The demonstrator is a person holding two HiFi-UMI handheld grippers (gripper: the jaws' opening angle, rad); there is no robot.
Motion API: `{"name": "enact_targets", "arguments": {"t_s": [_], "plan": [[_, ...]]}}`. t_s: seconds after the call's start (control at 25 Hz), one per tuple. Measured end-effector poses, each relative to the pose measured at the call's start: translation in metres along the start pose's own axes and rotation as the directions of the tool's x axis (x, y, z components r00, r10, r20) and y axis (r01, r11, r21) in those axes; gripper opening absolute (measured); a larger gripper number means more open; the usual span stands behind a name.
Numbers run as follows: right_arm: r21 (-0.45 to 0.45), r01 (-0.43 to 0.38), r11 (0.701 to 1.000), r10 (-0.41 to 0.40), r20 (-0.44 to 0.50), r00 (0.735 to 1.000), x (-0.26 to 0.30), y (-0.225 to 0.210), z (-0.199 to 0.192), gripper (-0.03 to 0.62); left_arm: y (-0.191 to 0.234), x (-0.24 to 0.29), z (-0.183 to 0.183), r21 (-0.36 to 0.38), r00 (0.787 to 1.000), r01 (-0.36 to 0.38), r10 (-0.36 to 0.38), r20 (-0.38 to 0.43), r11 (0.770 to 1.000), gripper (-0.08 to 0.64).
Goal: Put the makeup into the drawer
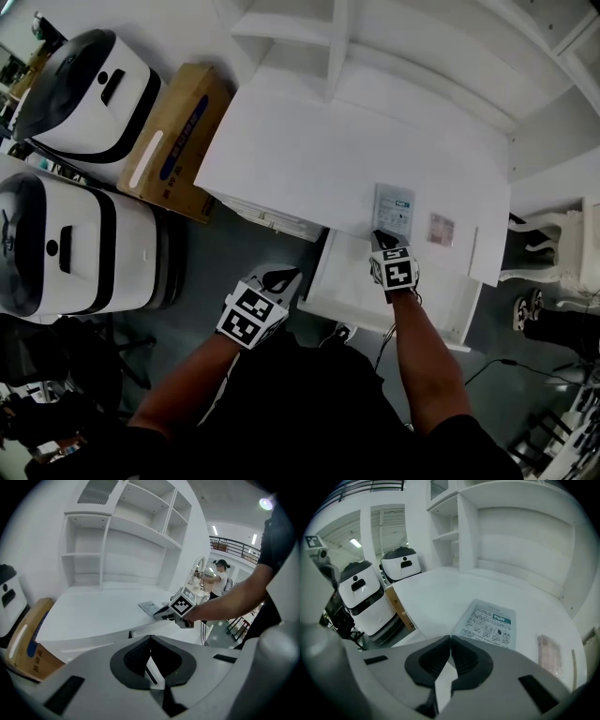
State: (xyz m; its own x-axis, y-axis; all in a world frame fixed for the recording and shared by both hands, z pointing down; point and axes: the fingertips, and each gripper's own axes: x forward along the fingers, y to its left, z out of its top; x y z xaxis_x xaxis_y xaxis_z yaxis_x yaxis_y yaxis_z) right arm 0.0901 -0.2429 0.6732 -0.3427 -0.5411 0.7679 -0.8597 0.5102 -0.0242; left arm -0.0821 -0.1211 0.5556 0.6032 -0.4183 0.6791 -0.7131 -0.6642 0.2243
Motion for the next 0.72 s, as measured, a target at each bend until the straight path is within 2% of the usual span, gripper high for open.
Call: {"name": "enact_targets", "arguments": {"t_s": [0.2, 0.44, 0.72], "plan": [[0.048, -0.005, 0.999, 0.004, 0.029, 1.0, -0.009, -0.003, 0.007, 0.029, 0.0, -0.001, 0.006, 0.005, 1.0, 0.0, 0.0, 0.01, 1.0, 0.005], [0.173, -0.027, 0.985, 0.01, 0.098, 0.995, -0.035, -0.013, 0.017, 0.028, -0.003, 0.0, 0.02, 0.018, 0.998, -0.003, 0.002, 0.059, 1.0, 0.005], [0.224, -0.05, 0.973, 0.006, 0.192, 0.981, -0.078, -0.014, 0.031, 0.028, -0.006, 0.002, 0.027, -0.006, 0.996, 0.012, -0.011, 0.084, 1.0, 0.005]]}}
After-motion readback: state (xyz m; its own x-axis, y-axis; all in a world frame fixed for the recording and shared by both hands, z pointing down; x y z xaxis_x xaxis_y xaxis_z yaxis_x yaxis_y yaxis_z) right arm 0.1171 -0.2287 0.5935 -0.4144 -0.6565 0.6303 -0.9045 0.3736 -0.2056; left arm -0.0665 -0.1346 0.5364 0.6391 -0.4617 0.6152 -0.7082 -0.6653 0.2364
